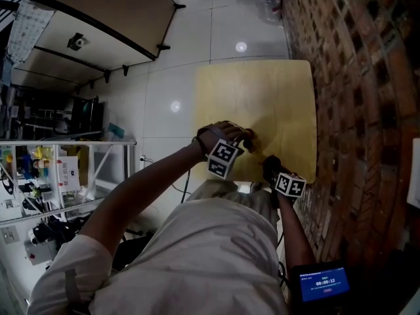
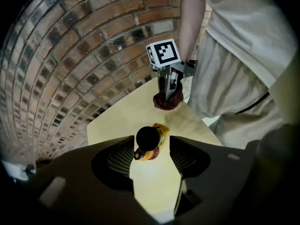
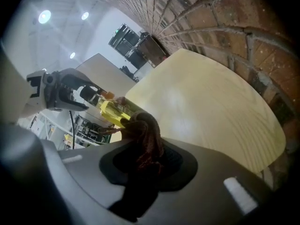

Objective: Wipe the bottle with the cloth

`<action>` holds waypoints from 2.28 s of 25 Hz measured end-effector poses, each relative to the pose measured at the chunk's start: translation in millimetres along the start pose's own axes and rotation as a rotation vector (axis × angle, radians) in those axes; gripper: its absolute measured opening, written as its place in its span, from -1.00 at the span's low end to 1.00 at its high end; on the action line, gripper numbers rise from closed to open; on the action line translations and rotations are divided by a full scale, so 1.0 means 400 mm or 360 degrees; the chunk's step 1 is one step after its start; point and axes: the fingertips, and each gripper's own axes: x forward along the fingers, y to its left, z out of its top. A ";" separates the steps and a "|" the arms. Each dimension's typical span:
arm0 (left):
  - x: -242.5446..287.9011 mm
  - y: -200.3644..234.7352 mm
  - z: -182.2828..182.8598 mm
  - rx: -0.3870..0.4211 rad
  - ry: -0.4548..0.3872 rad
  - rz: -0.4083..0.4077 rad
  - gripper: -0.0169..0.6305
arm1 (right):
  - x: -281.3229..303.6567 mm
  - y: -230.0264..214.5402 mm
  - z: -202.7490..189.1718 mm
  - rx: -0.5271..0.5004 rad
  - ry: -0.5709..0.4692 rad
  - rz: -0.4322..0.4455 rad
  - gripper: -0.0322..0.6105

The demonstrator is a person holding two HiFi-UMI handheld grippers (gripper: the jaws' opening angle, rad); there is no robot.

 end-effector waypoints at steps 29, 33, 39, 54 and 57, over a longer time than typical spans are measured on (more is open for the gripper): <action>0.031 0.107 0.039 -0.1063 0.0450 0.0057 -0.37 | 0.041 0.235 0.135 0.0490 -0.0240 0.0518 -0.64; 0.033 0.105 0.044 -0.1075 0.0445 0.0066 -0.37 | 0.043 0.258 0.129 0.0265 -0.0163 0.0460 -0.65; 0.024 0.113 0.065 -0.1050 0.0445 0.0087 -0.37 | 0.050 0.280 0.143 0.0342 -0.0094 0.0495 -0.65; 0.045 0.087 0.072 -0.0971 0.0475 0.0072 -0.38 | 0.191 -0.023 -0.023 0.1137 -0.0015 0.0157 -0.65; 0.045 0.096 0.062 -0.0982 0.0479 0.0092 -0.37 | 0.166 -0.048 -0.009 0.1192 -0.0114 0.0164 -0.65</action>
